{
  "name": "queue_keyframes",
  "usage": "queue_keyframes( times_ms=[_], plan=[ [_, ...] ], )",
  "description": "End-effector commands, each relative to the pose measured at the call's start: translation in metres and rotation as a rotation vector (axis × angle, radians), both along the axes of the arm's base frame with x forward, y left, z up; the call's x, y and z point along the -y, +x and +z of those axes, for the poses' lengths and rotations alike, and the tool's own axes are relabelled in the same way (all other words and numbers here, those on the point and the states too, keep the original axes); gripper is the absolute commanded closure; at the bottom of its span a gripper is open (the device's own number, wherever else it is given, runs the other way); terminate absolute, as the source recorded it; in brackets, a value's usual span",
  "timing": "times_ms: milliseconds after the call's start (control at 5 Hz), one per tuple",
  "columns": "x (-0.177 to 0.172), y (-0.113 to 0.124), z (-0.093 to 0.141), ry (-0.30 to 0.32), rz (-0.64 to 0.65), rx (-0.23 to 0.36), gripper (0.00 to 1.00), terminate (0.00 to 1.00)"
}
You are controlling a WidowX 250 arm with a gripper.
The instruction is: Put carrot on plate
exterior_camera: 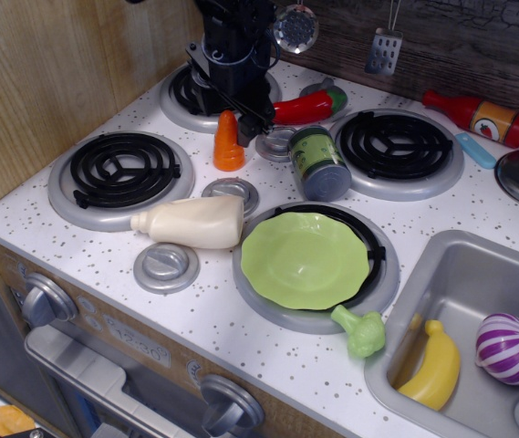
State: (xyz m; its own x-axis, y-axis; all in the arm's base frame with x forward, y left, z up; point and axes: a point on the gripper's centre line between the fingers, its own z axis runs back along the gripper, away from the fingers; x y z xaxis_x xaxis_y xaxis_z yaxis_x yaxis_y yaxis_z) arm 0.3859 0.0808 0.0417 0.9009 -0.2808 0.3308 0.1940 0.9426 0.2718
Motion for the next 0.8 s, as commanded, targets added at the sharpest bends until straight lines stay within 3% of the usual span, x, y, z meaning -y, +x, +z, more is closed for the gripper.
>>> queue_keyframes(
  times_ms=[0, 200, 600],
  plan=[
    [-0.003, 0.008, -0.002, -0.06, -0.011, 0.051, 0.0, 0.0],
    [-0.007, 0.009, -0.008, -0.116, -0.029, 0.003, 1.0, 0.0],
    [-0.007, -0.002, 0.007, -0.069, -0.004, -0.037, 1.0, 0.0]
  ],
)
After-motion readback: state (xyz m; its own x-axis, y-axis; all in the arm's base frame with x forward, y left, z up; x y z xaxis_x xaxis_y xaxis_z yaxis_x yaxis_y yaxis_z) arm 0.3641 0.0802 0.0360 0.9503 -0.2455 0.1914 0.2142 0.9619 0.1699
